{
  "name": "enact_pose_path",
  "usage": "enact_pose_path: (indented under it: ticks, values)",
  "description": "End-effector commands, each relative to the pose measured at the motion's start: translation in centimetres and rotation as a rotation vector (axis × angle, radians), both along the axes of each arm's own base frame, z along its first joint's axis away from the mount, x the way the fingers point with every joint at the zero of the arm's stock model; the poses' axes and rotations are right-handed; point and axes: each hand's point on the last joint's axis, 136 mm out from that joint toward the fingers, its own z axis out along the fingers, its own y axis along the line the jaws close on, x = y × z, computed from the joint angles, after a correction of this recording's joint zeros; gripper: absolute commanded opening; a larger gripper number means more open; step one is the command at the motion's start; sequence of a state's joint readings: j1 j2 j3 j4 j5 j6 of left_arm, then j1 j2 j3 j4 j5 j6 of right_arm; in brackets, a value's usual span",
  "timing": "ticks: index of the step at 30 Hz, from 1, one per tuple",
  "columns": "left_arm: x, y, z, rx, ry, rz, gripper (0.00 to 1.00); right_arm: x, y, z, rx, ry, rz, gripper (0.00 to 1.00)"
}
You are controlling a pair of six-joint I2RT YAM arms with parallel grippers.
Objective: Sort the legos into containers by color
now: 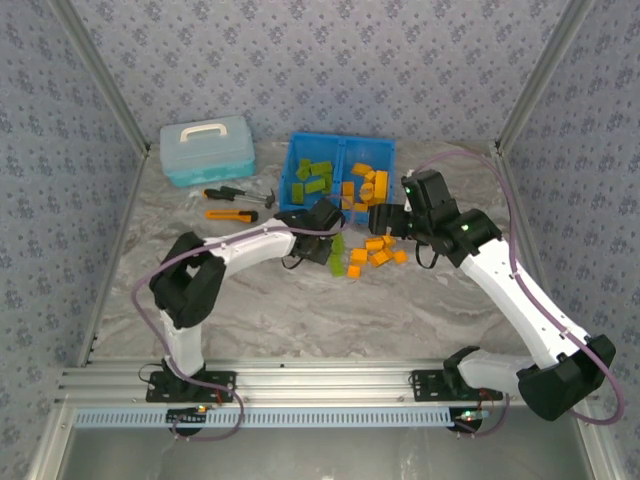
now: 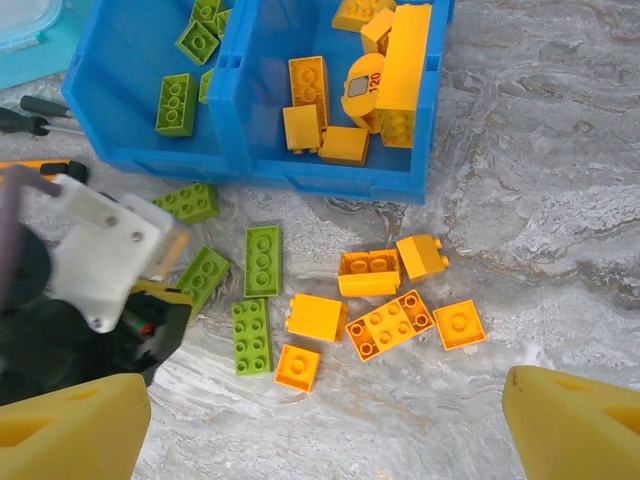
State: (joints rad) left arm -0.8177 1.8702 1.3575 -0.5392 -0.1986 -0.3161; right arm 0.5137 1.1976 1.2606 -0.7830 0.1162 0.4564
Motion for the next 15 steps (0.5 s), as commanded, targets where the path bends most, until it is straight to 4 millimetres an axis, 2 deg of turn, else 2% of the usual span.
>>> enact_pose_path:
  ticks: [1,3,4,5,8,10,15]
  values:
    - [-0.6,0.4,4.4,-0.063,-0.045,0.02,0.17,-0.5,-0.3,0.2,-0.005,0.001,-0.015,0.94]
    - [-0.3,0.8,5.7,-0.057,-0.074,0.02,0.18,-0.6,-0.2,0.1,-0.002,0.004,-0.012,0.94]
    - [-0.1,0.8,5.9,-0.051,-0.081,0.009,0.24,-0.6,-0.2,0.1,-0.001,0.002,-0.011,0.94]
    - [0.1,0.8,5.7,-0.045,-0.077,-0.001,0.33,-0.6,-0.1,0.1,-0.002,0.004,-0.011,0.94]
    - [0.7,0.7,3.3,-0.035,0.03,-0.025,0.58,-0.7,-0.1,0.1,-0.001,0.006,-0.009,0.94]
    - [1.0,0.5,1.7,-0.013,0.075,-0.043,0.68,-0.8,-0.2,0.1,-0.007,0.007,-0.007,0.94]
    - [1.8,1.2,-1.5,0.08,0.124,-0.043,0.7,-1.1,-0.6,0.0,-0.02,0.009,-0.017,0.94]
